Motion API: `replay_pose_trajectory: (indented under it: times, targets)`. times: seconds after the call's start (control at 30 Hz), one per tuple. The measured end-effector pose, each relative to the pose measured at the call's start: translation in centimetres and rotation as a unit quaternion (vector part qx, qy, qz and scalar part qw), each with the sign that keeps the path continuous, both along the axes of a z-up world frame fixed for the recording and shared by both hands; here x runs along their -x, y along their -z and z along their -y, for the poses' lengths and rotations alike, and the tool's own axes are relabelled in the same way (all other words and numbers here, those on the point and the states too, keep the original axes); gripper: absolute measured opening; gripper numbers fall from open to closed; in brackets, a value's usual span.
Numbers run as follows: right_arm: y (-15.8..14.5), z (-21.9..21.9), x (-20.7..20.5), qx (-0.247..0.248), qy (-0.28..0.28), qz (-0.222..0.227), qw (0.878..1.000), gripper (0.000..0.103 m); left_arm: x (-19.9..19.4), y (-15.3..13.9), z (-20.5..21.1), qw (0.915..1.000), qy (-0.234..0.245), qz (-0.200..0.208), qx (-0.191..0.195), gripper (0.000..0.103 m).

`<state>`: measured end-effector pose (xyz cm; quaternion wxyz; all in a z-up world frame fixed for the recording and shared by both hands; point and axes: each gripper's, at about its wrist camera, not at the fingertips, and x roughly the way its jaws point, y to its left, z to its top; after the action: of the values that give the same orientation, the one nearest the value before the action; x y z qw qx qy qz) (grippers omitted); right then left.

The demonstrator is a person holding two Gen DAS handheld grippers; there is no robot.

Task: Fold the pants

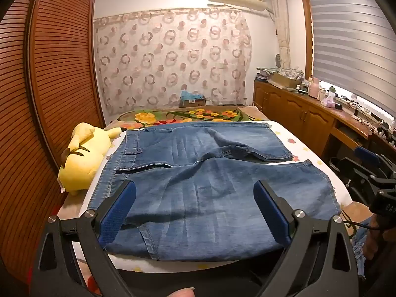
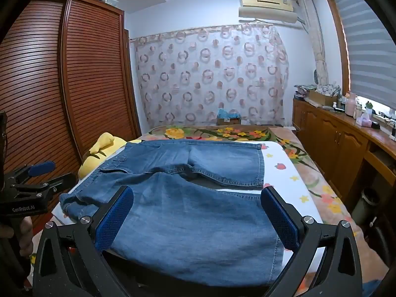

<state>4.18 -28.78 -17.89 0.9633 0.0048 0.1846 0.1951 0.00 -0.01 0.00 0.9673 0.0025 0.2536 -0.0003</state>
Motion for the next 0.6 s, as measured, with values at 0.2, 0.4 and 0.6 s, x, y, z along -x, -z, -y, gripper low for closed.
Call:
replay_pose_trajectory:
  times: [0.2, 0.4, 0.6]
  targets:
    - [-0.04, -0.09, 0.02, 0.005, -0.002, -0.002, 1.000, 0.103, -0.01, -0.05, -0.02, 1.0000, 0.001, 0.001, 0.000, 0.096]
    - [-0.05, -0.26, -0.09, 0.004, 0.001, 0.000, 1.000, 0.103, 0.06, -0.04, 0.11, 1.0000, 0.000, 0.001, 0.000, 0.096]
    - [-0.12, -0.18, -0.08, 0.004, 0.001, 0.000, 1.000, 0.103, 0.00, 0.00, 0.00, 1.0000, 0.000, 0.000, 0.002, 0.096]
